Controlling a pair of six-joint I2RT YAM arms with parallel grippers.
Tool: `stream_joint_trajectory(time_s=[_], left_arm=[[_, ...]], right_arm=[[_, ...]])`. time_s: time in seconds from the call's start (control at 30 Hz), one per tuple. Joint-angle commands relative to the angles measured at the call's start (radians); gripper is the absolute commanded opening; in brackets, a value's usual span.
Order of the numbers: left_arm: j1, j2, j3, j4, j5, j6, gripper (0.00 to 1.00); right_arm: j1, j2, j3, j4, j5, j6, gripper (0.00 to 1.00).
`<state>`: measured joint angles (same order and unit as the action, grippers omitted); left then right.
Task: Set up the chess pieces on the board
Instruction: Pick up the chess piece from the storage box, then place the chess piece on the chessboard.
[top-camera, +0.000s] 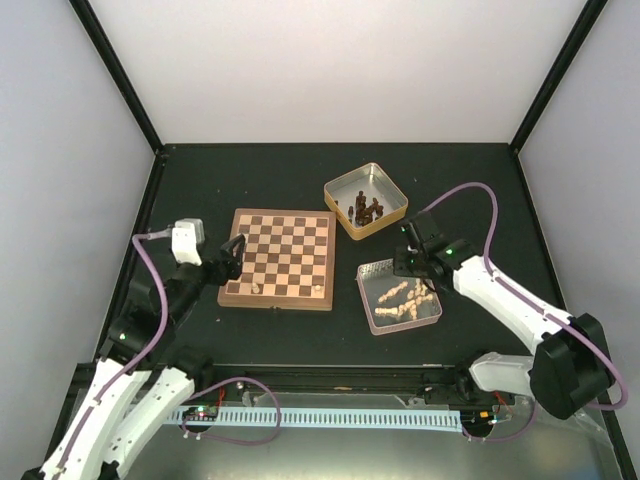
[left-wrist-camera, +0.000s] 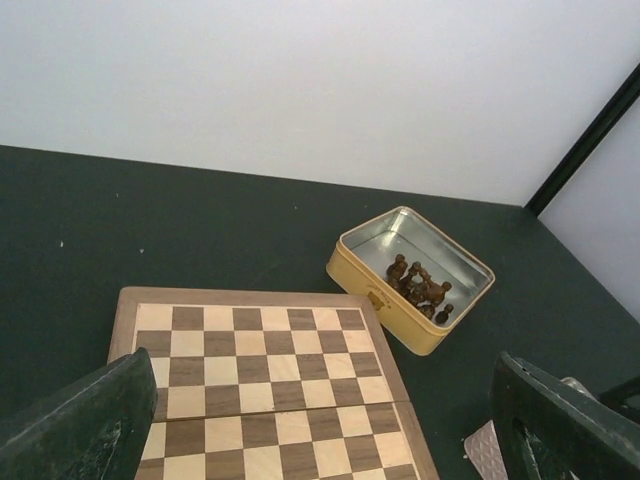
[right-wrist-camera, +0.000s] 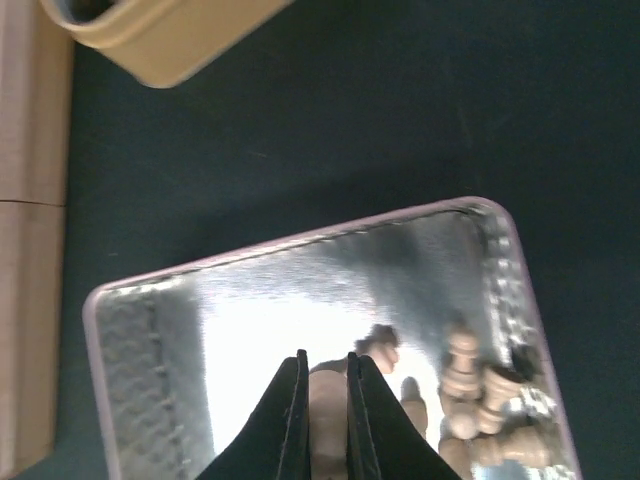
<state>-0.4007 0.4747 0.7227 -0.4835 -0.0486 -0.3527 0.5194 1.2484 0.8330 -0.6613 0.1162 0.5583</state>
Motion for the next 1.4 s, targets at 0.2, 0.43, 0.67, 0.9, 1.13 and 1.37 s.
stream_joint_trajectory(time_s=[0.2,0.43,0.67,0.9,1.13,1.37], left_arm=[[-0.001,-0.150,-0.037,-0.099,-0.018,0.000,0.95],[-0.003,-0.225,-0.055,-0.124,-0.047,0.005,0.95],[-0.003,-0.247,-0.059,-0.156,-0.163,-0.026,0.96],[-0.003,-0.243,-0.058,-0.167,-0.183,-0.030,0.97],[-0.003,-0.229,-0.057,-0.170,-0.188,-0.032,0.98],[-0.002,-0.226,-0.058,-0.171,-0.192,-0.031,0.99]], right_arm=[[0.268,0.105,0.223,0.009,-0.044,0.087,0.01],[0.470,0.385,0.490,-0.029,0.047,0.072,0.02],[0.558,0.599,0.690,-0.118,0.107,0.041,0.02],[0.580,0.697,0.746,-0.164,0.141,0.027,0.03],[0.580,0.747,0.754,-0.161,0.120,0.006,0.04],[0.580,0.770,0.741,-0.142,0.087,0.002,0.05]])
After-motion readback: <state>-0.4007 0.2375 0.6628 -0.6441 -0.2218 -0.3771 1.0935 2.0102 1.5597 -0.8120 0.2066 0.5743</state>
